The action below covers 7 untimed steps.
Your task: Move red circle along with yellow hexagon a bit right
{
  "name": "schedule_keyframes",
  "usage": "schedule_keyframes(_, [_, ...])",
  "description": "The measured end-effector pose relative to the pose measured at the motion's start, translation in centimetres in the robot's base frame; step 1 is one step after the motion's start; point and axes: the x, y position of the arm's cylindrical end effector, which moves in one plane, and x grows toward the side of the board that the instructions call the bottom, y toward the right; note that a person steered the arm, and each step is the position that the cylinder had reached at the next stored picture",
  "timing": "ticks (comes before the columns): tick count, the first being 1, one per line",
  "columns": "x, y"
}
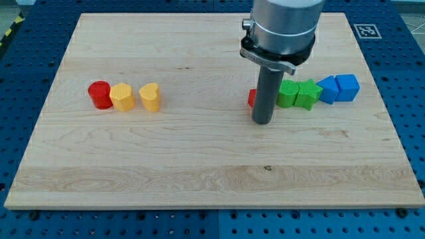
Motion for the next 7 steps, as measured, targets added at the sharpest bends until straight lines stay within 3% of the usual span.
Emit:
schedule_keyframes(2, [-0.9, 1.2])
schedule_keyframes(3, [1.3, -1.4])
schedule_keyframes(5, [5.0, -17.5])
schedule_keyframes(7, [3.6, -34.8])
